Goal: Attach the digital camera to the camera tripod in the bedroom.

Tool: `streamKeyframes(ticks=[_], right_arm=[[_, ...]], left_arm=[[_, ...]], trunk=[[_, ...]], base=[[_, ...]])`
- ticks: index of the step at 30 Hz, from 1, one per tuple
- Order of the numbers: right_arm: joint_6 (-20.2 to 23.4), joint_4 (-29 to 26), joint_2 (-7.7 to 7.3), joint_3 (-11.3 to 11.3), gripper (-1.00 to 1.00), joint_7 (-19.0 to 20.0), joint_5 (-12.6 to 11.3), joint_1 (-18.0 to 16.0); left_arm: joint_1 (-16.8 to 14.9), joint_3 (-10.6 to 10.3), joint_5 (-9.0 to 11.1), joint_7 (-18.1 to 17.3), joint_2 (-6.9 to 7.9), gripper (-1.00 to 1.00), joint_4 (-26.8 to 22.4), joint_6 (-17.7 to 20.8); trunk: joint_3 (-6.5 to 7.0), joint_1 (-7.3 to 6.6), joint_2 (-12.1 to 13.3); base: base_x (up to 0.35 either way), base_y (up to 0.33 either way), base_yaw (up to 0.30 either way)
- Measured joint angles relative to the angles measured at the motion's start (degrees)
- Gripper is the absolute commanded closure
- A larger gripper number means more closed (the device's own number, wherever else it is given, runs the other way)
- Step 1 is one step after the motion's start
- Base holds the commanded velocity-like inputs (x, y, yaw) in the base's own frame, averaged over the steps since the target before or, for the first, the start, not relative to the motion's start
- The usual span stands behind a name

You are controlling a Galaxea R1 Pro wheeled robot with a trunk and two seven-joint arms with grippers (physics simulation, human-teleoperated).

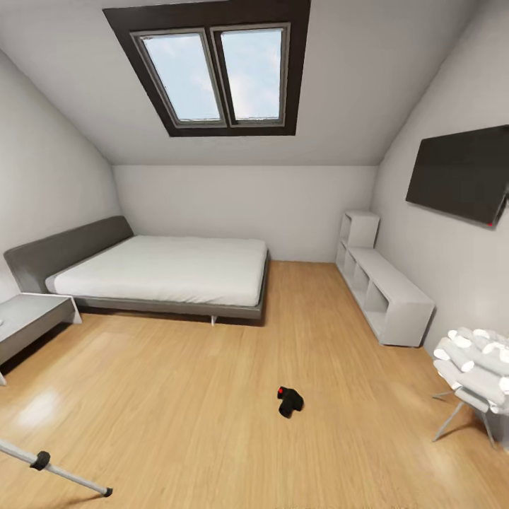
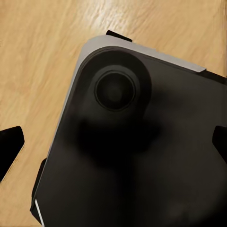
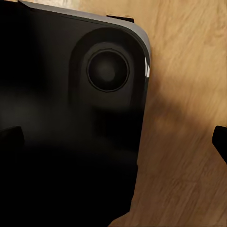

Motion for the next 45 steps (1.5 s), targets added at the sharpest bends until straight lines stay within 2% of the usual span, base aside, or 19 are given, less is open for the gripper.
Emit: streamKeyframes(ticks=[24, 31, 45], right_arm=[[0.0, 0.0, 0.0, 0.0, -1.0, 0.06, 0.03, 0.0], [0.0, 0.0, 0.0, 0.05, -1.0, 0.07, 0.0, 0.0], [0.0, 0.0, -0.04, 0.11, -1.0, 0.3, 0.07, 0.0]], left_arm=[[-0.01, 0.14, 0.22, 0.07, -0.01, -1.0, 0.1, -0.8], [-0.01, -0.07, 0.02, 0.01, -0.01, -1.0, 0.18, -0.72], [0.02, -0.47, -0.05, 0.06, -0.12, -1.0, 0.27, -0.37]], trunk=[[0.0, 0.0, 0.0], [0.0, -0.02, 0.0], [0.01, -0.02, 0.0]], base=[[0.001, 0.0, -0.296], [0.139, -0.098, -0.294], [0.237, -0.204, -0.056]])
